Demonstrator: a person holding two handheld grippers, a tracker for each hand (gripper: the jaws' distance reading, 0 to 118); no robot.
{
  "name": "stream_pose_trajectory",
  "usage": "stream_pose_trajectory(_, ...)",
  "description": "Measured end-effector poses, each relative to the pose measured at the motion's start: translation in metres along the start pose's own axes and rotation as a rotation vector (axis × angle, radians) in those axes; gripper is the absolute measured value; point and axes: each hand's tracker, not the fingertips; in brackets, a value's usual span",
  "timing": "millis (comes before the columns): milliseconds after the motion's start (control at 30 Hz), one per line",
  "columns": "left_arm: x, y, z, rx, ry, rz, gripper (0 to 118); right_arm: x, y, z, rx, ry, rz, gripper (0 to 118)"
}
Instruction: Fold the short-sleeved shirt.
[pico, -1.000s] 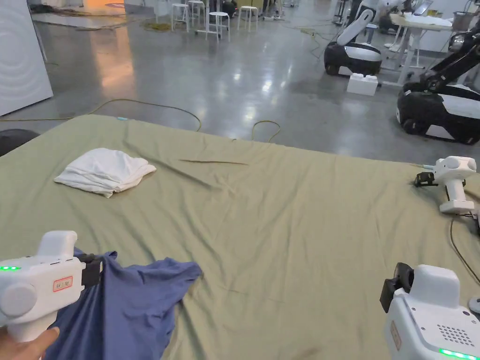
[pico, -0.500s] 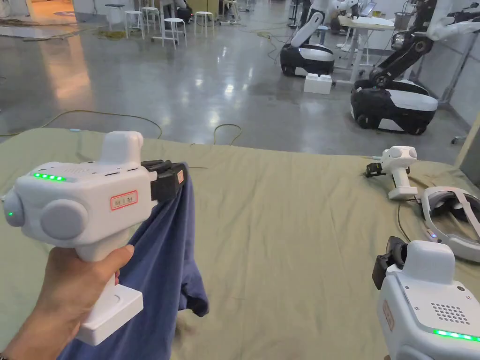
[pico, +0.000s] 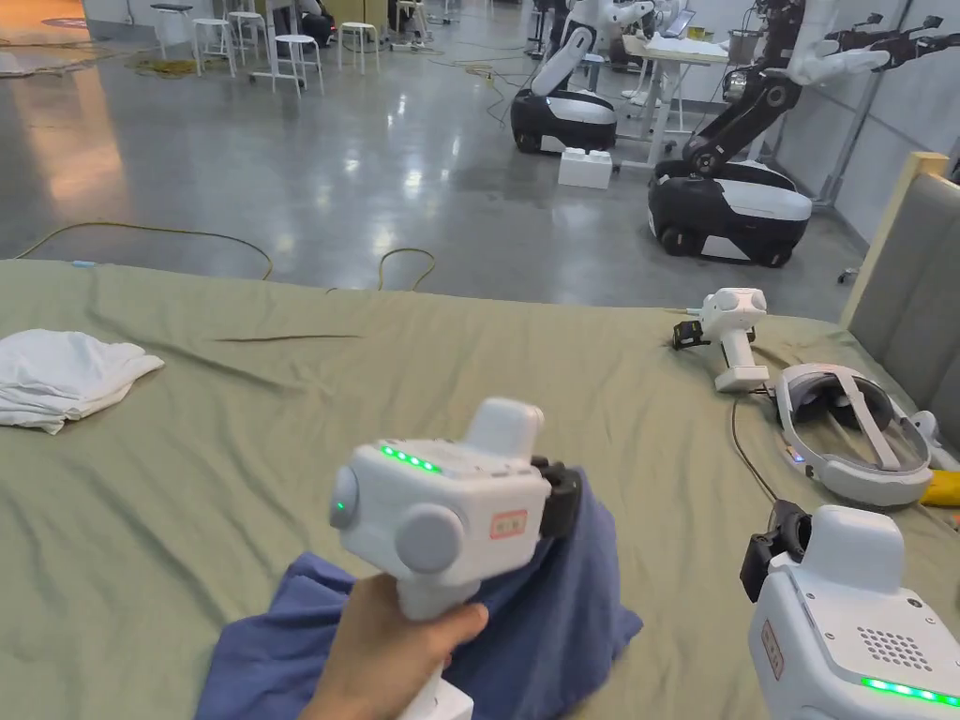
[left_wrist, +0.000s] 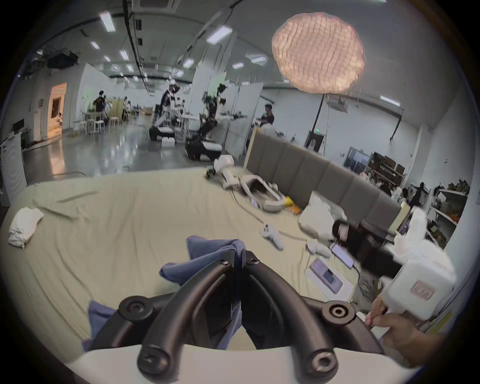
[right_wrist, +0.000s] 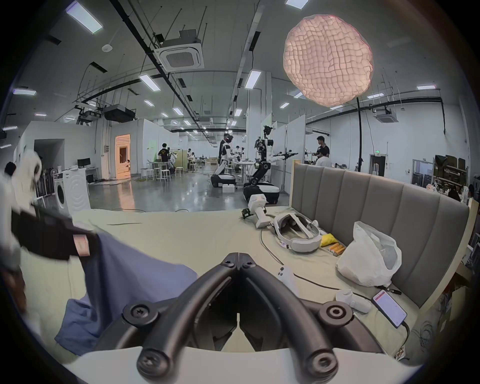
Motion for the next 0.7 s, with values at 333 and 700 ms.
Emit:
stream_pose_trajectory(333,-0.031,-0.035,0.016,0.046,0.104,0.165,63,0.001,-0.007,0.002,-0.048,0.017,0.014,0)
stream_pose_trajectory(700,-0.061,-0.030,0.123,0.312,0.404,0.035,23,-0.036,0.012,0.005,0.025,0.096,0.015,0)
